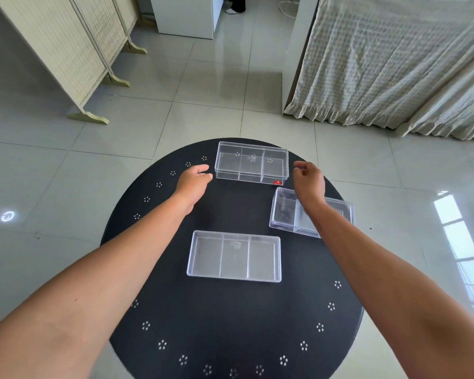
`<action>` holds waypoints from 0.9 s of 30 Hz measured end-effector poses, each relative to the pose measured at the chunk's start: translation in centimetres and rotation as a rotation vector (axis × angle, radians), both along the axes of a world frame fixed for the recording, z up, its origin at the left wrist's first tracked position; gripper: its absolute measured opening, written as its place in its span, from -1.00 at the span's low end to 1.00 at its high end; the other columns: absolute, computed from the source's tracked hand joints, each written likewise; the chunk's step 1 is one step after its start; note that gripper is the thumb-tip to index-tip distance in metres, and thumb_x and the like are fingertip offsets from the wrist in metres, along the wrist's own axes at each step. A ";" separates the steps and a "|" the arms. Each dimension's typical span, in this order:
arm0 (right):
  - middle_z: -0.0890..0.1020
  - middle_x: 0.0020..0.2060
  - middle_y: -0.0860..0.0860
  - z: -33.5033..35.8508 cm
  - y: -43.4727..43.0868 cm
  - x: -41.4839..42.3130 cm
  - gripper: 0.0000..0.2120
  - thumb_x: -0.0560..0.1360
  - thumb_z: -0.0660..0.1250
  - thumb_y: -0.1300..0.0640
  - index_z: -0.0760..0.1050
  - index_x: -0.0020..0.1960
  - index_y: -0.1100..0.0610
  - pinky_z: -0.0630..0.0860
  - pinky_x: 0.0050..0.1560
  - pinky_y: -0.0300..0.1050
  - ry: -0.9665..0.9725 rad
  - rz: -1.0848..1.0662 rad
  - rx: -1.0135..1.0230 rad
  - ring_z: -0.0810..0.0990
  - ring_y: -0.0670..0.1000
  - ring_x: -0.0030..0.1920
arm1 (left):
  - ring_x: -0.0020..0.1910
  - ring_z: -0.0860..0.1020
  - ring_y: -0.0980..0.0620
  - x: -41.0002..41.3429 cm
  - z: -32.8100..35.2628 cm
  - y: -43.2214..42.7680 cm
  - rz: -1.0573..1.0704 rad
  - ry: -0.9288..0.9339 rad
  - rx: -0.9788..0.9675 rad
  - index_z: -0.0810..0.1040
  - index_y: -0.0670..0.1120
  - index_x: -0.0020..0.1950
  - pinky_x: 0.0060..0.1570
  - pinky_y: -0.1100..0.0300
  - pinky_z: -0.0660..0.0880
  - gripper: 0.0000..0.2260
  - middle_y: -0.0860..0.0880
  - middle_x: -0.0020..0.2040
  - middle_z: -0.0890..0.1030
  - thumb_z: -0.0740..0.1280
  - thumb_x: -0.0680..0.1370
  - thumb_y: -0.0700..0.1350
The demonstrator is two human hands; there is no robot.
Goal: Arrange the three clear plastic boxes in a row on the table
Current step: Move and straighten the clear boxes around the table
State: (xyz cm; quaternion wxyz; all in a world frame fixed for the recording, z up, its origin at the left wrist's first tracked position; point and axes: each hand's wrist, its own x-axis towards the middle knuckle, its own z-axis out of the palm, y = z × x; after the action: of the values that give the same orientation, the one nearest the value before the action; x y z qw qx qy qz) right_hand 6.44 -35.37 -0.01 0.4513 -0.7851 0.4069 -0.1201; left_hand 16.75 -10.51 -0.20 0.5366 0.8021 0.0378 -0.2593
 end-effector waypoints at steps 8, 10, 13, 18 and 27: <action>0.68 -0.06 0.05 -1.1 7.5 -10.4 -0.79 0.57 0.25 0.19 0.64 0.06 0.08 0.41 -0.11 -0.20 -0.132 0.001 0.001 0.57 -0.05 -0.17 | 0.21 0.49 0.04 -8.2 -0.4 7.6 0.022 -0.029 0.066 0.43 0.02 0.43 0.16 0.18 0.36 -0.57 -0.04 0.30 0.50 0.30 0.54 -0.11; 0.67 -0.04 0.06 -2.1 9.1 -12.7 -0.83 0.57 0.26 0.19 0.62 0.03 0.07 0.39 -0.05 -0.19 -0.110 -0.027 0.005 0.59 0.03 -0.04 | 0.27 0.47 0.01 -10.4 -1.3 9.1 0.026 -0.004 0.097 0.37 0.03 0.47 0.18 0.15 0.35 -0.52 -0.06 0.38 0.45 0.31 0.54 -0.09; 0.62 0.01 0.08 -3.5 11.1 -15.3 -0.84 0.56 0.26 0.20 0.58 0.09 0.11 0.29 -0.05 -0.27 -0.032 -0.099 0.036 0.48 -0.06 -0.04 | 0.35 0.45 -0.03 -13.0 -2.4 10.5 0.020 0.058 0.097 0.34 0.01 0.49 0.28 0.11 0.36 -0.49 -0.08 0.44 0.42 0.32 0.53 -0.09; 0.58 0.16 0.07 -5.2 13.5 -17.1 -0.63 0.58 0.26 0.11 0.43 0.37 0.15 0.34 0.03 -0.18 0.079 -0.088 0.241 0.54 -0.03 0.02 | 0.36 0.46 0.00 -15.8 -2.8 11.2 -0.068 0.119 0.048 0.37 -0.06 0.48 0.20 0.22 0.34 -0.53 -0.07 0.43 0.46 0.28 0.56 -0.14; 0.66 0.14 -0.01 -5.9 15.9 -17.4 -0.42 0.43 0.25 0.01 0.35 0.46 0.03 0.54 0.24 0.11 0.135 -0.021 0.362 0.65 0.08 0.09 | 0.11 0.60 0.13 -17.7 -2.2 12.0 -0.163 0.124 -0.062 0.54 0.08 0.27 0.03 0.20 0.47 -0.63 0.14 0.16 0.66 0.20 0.51 -0.17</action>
State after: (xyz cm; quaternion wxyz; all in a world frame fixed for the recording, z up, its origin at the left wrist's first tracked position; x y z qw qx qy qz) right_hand -10.97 -19.45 -5.94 0.5556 -0.6931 0.4592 0.0036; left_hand -0.91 1.54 -2.38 0.5352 0.7679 -0.0024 -0.3520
